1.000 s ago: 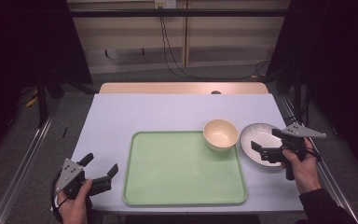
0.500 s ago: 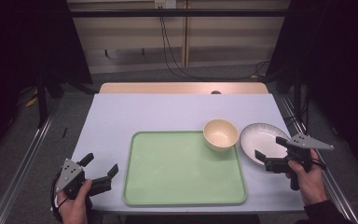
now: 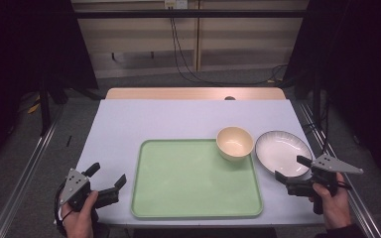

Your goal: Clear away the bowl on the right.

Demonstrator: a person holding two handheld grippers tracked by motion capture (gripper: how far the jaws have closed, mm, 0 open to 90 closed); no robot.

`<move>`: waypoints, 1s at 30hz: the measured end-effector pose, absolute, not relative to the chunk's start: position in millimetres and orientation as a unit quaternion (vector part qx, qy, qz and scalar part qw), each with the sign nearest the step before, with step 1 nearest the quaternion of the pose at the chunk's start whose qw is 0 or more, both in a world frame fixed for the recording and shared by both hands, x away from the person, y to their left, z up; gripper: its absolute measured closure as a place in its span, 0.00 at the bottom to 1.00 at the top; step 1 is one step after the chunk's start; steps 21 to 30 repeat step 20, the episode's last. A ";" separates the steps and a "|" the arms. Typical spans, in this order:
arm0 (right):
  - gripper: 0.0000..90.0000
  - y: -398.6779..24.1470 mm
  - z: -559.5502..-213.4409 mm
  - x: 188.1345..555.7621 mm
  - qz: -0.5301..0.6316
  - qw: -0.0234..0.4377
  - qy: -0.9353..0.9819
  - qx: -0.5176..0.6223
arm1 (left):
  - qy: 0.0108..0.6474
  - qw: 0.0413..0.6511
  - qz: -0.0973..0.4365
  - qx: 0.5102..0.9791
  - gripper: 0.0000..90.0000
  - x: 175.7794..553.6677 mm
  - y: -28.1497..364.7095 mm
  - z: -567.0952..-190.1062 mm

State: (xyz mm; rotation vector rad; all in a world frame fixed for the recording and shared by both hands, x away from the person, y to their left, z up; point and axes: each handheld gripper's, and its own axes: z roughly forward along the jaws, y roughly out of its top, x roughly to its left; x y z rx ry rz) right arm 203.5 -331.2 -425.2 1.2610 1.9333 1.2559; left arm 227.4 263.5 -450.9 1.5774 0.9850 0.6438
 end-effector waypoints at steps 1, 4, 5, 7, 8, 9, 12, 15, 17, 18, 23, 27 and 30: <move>0.02 -332.2 -425.5 201.9 0.464 0.255 0.710 0.463 | 0.415 0.555 0.271 0.668 0.02 227.4 263.8 -450.9; 0.02 -333.5 -427.8 195.4 0.468 0.260 0.706 0.464 | 0.418 0.554 0.272 0.667 0.02 227.4 263.7 -450.9; 0.02 -332.8 -430.7 192.9 0.469 0.262 0.702 0.467 | 0.416 0.554 0.273 0.668 0.02 227.4 263.4 -450.9; 0.02 -332.7 -435.2 191.5 0.466 0.258 0.707 0.465 | 0.414 0.552 0.272 0.671 0.02 227.2 263.1 -450.6; 0.02 -332.7 -436.5 190.4 0.463 0.255 0.709 0.467 | 0.416 0.553 0.273 0.668 0.02 227.5 262.9 -450.7; 0.02 -332.9 -437.8 189.8 0.458 0.262 0.710 0.466 | 0.415 0.553 0.272 0.669 0.02 227.7 263.2 -450.7; 0.03 -335.4 -439.0 186.6 0.459 0.265 0.707 0.468 | 0.414 0.556 0.270 0.668 0.02 228.0 263.9 -451.0; 0.02 -336.5 -441.1 182.8 0.454 0.270 0.710 0.466 | 0.414 0.556 0.269 0.669 0.02 228.3 263.5 -451.0; 0.03 -336.0 -441.2 182.7 0.454 0.270 0.710 0.465 | 0.410 0.556 0.269 0.672 0.02 228.9 263.8 -451.1; 0.03 -335.7 -441.2 182.9 0.455 0.270 0.710 0.465 | 0.411 0.555 0.267 0.673 0.02 229.2 263.8 -451.0; 0.02 -334.9 -441.4 183.0 0.455 0.270 0.711 0.464 | 0.413 0.552 0.270 0.672 0.02 229.5 262.9 -451.0; 0.02 -334.9 -441.4 183.0 0.455 0.270 0.711 0.464 | 0.413 0.552 0.270 0.672 0.02 229.5 262.9 -451.0; 0.02 -334.9 -441.4 183.0 0.455 0.270 0.711 0.464 | 0.413 0.552 0.270 0.672 0.02 229.5 262.9 -451.0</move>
